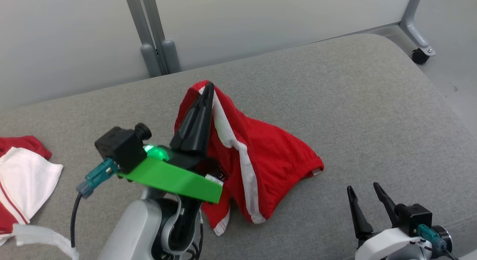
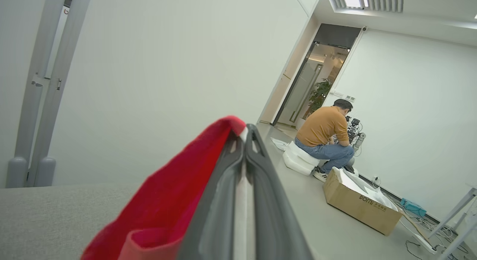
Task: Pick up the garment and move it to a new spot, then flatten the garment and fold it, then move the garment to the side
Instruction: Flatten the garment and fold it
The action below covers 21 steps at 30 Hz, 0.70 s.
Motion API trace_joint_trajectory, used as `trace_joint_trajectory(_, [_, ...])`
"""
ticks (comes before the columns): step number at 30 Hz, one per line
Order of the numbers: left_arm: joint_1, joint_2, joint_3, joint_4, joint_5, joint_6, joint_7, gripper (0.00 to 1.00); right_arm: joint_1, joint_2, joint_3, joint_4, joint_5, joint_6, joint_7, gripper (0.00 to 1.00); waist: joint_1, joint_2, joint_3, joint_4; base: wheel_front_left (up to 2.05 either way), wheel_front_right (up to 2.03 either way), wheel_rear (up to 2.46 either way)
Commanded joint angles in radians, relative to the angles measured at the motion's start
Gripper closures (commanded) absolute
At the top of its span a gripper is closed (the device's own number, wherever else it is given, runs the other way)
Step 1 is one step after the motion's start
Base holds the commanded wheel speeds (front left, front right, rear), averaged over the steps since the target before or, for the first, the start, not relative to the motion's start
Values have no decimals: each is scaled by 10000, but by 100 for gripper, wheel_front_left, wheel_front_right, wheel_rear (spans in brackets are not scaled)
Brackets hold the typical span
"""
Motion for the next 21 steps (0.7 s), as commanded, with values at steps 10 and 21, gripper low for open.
trace_joint_trajectory(10, [3655, 804, 62, -1906, -1040, 758, 514, 100, 415, -58, -364, 35, -31, -10, -10, 0, 0, 0, -71, 521, 0, 0, 0])
trace_joint_trajectory(21, [6187, 1404, 800, -264, -1661, 1354, 293, 100, 286, -166, -270, 93, -14, -10, -8, 0, 0, 0, -179, 1123, 0, 0, 0])
